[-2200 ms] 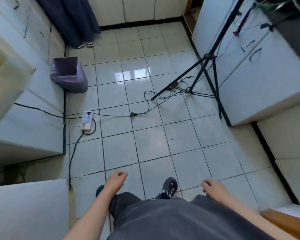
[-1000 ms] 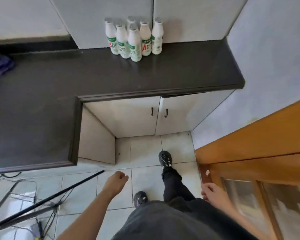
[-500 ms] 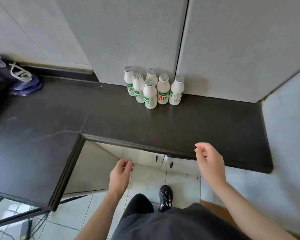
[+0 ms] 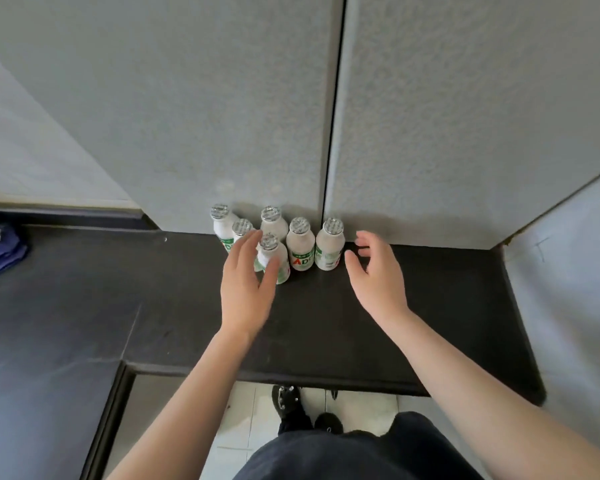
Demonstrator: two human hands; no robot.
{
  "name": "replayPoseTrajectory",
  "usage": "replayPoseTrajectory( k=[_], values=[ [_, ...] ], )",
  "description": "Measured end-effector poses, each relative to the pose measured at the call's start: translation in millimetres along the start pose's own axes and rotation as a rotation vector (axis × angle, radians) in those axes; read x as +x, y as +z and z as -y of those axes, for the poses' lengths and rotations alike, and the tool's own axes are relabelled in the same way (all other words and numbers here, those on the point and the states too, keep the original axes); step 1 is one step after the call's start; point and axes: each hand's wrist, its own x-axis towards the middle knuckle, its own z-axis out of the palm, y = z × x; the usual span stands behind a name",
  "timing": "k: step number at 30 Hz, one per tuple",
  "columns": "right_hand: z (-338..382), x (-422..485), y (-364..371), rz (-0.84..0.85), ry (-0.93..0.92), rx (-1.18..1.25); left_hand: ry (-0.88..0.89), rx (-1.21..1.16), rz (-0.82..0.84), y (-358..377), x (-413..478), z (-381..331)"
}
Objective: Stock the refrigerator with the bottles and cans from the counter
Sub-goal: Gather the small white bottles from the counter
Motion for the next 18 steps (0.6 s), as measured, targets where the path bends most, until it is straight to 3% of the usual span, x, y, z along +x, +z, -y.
replayPoseTrajectory(
  k=[6,18],
  values=[
    [12,26,19,0.003,-0.003,-0.033,0.079,0.151,0.067,10,23,3],
    [2,28,39,-0.065,-0.057,-0.128,0.112,-0.002,0.056,-4,11,26]
  ],
)
